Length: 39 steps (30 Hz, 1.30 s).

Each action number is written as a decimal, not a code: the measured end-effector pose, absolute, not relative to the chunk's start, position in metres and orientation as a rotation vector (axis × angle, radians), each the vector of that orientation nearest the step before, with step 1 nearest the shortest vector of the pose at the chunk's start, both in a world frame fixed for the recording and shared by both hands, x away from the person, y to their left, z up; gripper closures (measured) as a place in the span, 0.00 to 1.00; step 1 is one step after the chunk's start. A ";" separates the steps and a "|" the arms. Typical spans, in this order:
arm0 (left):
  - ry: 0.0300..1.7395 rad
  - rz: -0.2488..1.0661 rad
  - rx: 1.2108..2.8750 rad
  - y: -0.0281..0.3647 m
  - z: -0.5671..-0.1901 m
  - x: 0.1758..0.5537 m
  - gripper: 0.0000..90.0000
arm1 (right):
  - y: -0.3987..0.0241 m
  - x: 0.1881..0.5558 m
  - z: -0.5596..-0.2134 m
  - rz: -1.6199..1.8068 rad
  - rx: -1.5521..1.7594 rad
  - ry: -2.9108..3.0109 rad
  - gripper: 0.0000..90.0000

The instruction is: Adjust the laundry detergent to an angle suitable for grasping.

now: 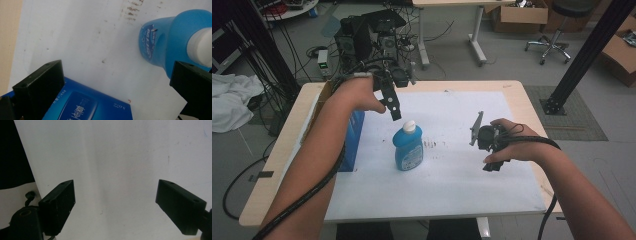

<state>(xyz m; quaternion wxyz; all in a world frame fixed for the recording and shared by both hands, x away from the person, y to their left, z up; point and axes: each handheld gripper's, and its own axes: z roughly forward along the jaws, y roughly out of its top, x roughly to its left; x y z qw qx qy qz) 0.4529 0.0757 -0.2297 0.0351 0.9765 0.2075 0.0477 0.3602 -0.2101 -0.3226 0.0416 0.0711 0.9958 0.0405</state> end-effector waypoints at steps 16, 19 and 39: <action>0.641 0.156 3.025 0.073 -0.228 0.451 0.00 | -0.212 0.361 -0.318 0.143 0.222 3.031 0.18; 0.646 0.161 3.013 0.074 -0.226 0.450 0.00 | -0.211 0.361 -0.316 0.132 0.220 3.035 0.18; 0.672 0.169 2.998 0.079 -0.220 0.447 0.00 | -0.206 0.361 -0.312 0.139 0.200 3.032 0.18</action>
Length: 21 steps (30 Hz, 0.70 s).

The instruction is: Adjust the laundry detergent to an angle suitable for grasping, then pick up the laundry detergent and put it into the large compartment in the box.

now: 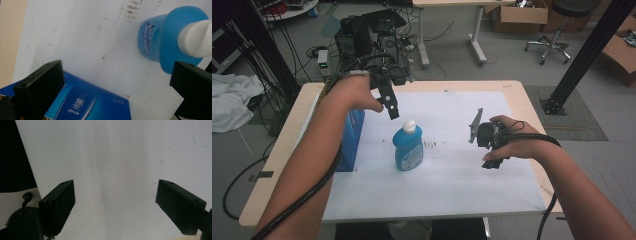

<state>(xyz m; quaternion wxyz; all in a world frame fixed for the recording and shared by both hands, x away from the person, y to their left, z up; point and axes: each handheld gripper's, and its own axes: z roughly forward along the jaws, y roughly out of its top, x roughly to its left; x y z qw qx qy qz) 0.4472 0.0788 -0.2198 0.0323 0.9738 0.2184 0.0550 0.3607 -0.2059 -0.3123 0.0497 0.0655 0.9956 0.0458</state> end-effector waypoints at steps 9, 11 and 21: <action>0.668 0.180 2.996 0.074 -0.215 0.451 0.00 | -0.207 0.362 -0.310 0.137 0.199 3.027 0.18; 0.663 0.177 2.988 0.074 -0.214 0.451 0.00 | -0.208 0.361 -0.308 0.137 0.201 3.023 0.18; 0.666 0.182 2.979 0.078 -0.211 0.441 0.00 | -0.205 0.359 -0.304 0.138 0.193 3.015 0.18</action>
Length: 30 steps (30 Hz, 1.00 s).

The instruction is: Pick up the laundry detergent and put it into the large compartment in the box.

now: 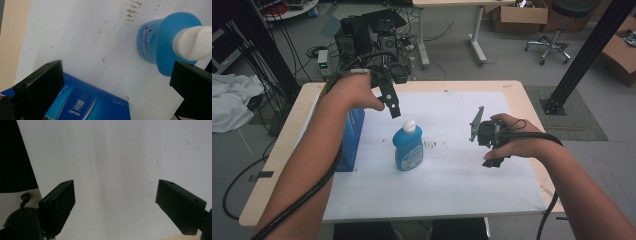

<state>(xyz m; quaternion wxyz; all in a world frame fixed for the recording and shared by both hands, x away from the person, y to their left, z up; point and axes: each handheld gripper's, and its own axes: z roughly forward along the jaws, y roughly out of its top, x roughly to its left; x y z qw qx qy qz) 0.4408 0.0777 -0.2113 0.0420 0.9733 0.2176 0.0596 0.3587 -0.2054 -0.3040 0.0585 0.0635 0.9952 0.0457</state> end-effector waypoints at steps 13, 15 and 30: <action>0.713 0.195 2.952 0.086 -0.200 0.417 0.01 | -0.200 0.352 -0.303 0.145 0.155 3.004 0.18; 0.711 0.195 2.957 0.085 -0.199 0.413 0.00 | -0.200 0.350 -0.301 0.147 0.148 3.001 0.18; 0.708 0.159 2.962 0.078 -0.202 0.387 0.00 | -0.194 0.344 -0.302 0.155 0.117 2.992 0.18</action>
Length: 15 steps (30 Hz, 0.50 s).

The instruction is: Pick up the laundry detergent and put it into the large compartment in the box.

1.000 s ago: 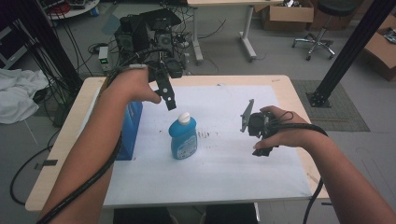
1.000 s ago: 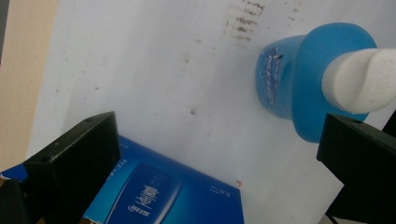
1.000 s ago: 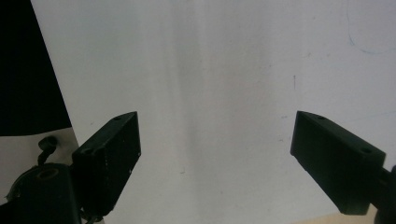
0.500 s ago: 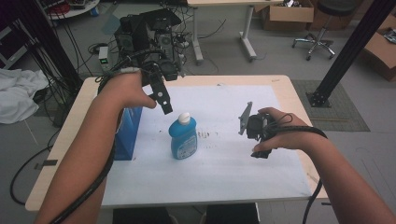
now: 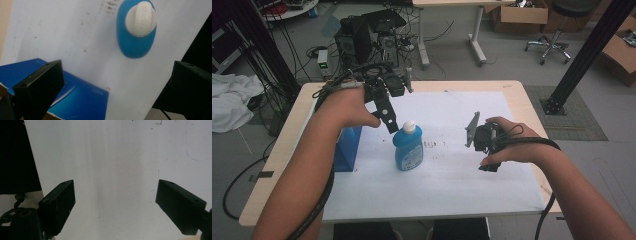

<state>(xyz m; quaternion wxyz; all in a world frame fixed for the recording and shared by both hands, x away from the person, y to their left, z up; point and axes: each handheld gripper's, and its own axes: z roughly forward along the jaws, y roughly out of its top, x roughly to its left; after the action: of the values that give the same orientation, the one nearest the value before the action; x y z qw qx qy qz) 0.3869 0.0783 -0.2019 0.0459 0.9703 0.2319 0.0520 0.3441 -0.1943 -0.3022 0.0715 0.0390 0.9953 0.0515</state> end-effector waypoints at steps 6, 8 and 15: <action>0.705 0.144 2.965 0.076 -0.203 0.382 0.00 | -0.196 0.344 -0.303 0.160 0.122 2.990 0.18; 0.711 0.138 2.966 0.074 -0.205 0.379 0.00 | -0.197 0.344 -0.303 0.160 0.120 2.989 0.18; 0.715 0.117 2.973 0.069 -0.213 0.377 0.00 | -0.199 0.343 -0.306 0.163 0.122 2.985 0.18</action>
<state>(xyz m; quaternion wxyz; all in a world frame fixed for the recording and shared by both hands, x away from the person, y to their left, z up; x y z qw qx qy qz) 0.3772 0.0691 -0.2132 0.0408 0.9708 0.2335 0.0383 0.3428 -0.1990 -0.3055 0.0748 0.0407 0.9949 0.0544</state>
